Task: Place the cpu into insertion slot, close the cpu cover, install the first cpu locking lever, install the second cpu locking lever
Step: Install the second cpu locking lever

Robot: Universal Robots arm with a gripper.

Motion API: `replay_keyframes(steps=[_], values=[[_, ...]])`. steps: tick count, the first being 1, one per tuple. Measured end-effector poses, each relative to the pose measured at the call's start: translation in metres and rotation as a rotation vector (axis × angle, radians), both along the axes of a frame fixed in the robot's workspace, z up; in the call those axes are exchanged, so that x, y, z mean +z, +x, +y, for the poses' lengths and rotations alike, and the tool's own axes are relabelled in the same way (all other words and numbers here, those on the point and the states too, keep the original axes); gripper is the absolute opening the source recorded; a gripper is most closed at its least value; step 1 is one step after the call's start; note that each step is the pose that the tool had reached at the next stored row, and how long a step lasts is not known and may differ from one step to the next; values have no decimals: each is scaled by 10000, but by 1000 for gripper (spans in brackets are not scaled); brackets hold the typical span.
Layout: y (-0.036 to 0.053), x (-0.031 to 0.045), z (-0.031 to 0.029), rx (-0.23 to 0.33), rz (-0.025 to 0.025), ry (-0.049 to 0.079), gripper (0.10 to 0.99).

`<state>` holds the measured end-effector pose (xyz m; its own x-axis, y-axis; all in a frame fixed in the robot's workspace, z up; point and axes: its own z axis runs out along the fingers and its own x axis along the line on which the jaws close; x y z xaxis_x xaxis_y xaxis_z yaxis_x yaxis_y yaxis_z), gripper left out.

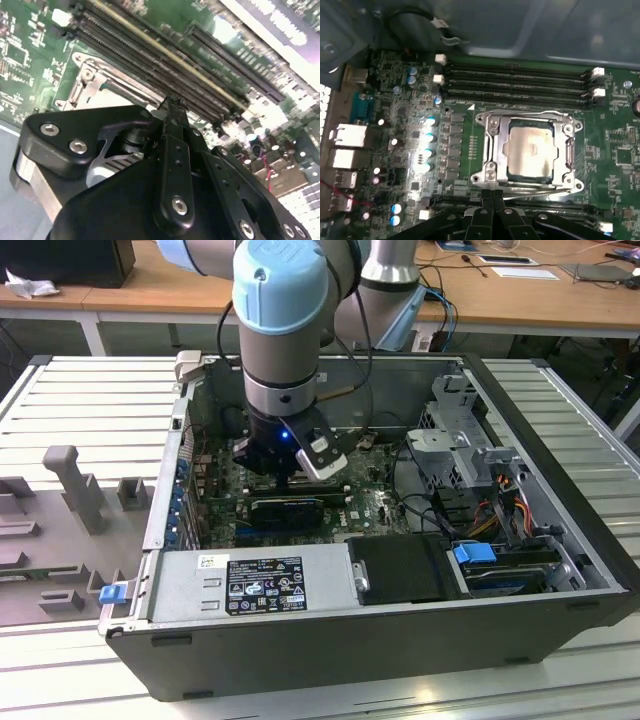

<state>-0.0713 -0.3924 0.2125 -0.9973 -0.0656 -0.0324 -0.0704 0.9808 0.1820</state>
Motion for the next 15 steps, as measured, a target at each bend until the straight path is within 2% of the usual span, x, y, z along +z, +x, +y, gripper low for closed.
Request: replay_keyframes(steps=[3, 5, 6, 7, 15], values=[[-47, -11, -16, 0, 0, 105, 106], [-58, -55, -20, 1, -1, 168, 106], [-66, -69, -20, 2, 1, 289, 106], [-68, -84, -19, 0, 0, 344, 106], [-98, -155, -21, 2, 3, 627, 106]])
